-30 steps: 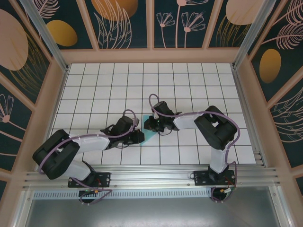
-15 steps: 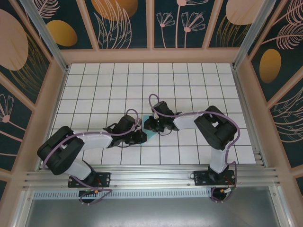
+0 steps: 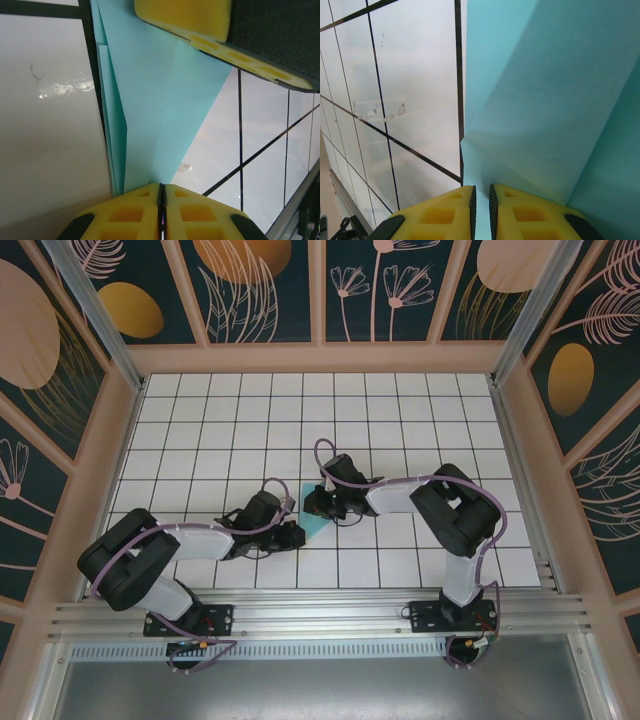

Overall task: Fold a paper plane with a square sheet of paper (pick it up from the middle)
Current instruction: Fourth fold the wing at the center of the table.

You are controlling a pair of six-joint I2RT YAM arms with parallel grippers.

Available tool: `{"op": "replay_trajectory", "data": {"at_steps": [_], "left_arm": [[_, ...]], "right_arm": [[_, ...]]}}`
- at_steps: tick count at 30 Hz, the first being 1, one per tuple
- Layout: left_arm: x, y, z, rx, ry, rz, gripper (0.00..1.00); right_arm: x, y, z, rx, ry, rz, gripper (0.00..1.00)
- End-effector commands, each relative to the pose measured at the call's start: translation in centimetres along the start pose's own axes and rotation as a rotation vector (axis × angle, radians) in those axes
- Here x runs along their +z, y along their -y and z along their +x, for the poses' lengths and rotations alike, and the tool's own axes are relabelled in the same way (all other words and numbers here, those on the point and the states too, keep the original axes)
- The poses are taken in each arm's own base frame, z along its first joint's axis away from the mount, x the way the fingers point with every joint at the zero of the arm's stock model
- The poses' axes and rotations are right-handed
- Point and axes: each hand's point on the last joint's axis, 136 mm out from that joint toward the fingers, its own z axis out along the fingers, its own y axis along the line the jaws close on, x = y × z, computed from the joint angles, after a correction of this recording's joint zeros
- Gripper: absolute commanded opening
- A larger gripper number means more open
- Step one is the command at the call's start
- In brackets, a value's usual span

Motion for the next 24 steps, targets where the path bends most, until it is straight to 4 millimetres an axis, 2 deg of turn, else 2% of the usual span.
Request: {"op": "replay_trajectory", "data": {"at_steps": [1, 6, 13, 16, 21, 24], "left_arm": [[-0.4, -4.2, 4.0, -0.075, -0.109, -0.122, 0.13], [-1.0, -4.6, 5.3, -0.092, -0.135, -0.117, 0.12], [-1.8, -5.0, 5.9, -0.101, -0.127, -0.120, 0.12], [-2.6, -3.3, 4.4, -0.081, -0.059, -0.066, 0.12], [-5.2, 0.3, 0.0, -0.031, 0.145, 0.004, 0.18], [-5.8, 2.0, -1.9, -0.017, 0.211, 0.032, 0.19]], "right_arm": [[1.7, 7.7, 4.2, 0.070, -0.102, 0.256, 0.20], [1.7, 7.7, 4.3, 0.068, -0.102, 0.262, 0.20], [1.9, 7.6, 4.5, 0.066, -0.104, 0.260, 0.20], [1.9, 7.4, 4.4, 0.064, -0.102, 0.257, 0.20], [1.9, 7.2, 4.2, 0.063, -0.097, 0.256, 0.20], [1.9, 7.1, 4.2, 0.066, -0.096, 0.252, 0.20]]}}
